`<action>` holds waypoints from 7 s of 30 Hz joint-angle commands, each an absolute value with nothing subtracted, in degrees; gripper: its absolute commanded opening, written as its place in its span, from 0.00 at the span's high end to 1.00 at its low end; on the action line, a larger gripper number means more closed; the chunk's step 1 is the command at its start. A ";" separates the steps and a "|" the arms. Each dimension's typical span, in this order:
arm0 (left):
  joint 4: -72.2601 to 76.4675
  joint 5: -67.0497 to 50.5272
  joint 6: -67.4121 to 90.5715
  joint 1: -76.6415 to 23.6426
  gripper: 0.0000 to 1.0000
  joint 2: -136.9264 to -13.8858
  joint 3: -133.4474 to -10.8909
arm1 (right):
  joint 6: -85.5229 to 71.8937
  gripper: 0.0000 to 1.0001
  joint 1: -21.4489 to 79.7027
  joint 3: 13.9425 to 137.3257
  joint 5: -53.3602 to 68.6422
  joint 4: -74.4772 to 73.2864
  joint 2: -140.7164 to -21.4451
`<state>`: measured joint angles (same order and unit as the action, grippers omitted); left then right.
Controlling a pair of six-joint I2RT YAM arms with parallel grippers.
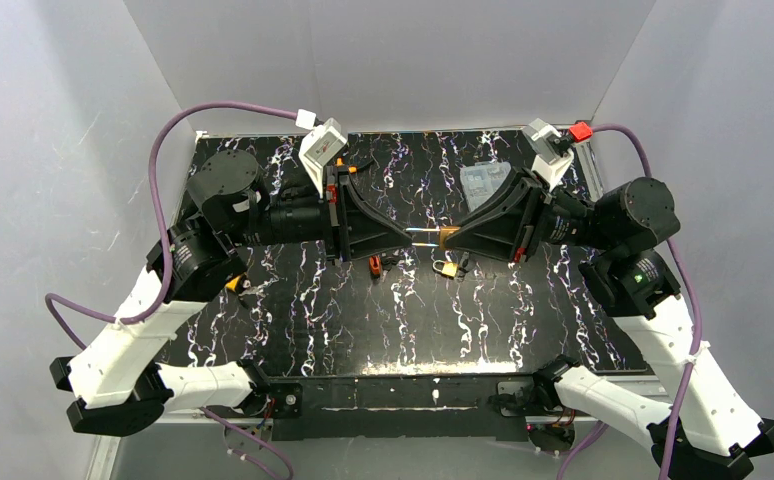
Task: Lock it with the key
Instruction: Lock the lock, then place the key at the center of the board, then place the lock at the center of the board.
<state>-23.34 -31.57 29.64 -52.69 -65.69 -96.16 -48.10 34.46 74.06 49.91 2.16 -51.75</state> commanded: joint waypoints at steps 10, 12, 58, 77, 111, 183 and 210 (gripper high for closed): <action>-25.98 -29.63 27.51 -55.93 1.00 -70.18 -98.51 | -48.92 0.99 35.21 74.79 49.57 6.27 -53.23; -26.34 -29.45 27.31 -56.34 1.00 -70.65 -98.87 | -48.92 0.99 35.40 74.78 49.57 6.32 -53.28; -30.06 -14.66 23.64 -58.98 0.77 -63.95 -98.25 | -46.27 0.99 36.56 73.29 46.57 3.19 -52.01; -29.03 -11.55 25.20 -59.02 1.00 -64.38 -97.50 | -46.73 0.84 36.52 72.18 47.20 3.71 -52.00; -30.23 -8.63 27.60 -58.98 1.00 -61.40 -98.79 | -49.30 0.56 33.74 70.58 46.61 9.23 -53.08; 0.78 -16.83 48.96 -54.07 1.00 -79.49 -42.43 | -52.71 0.99 37.52 31.70 12.49 -19.93 -50.61; -13.93 -11.85 42.82 -50.36 0.43 -85.64 -47.41 | -49.78 0.94 39.77 35.25 9.56 -12.93 -68.00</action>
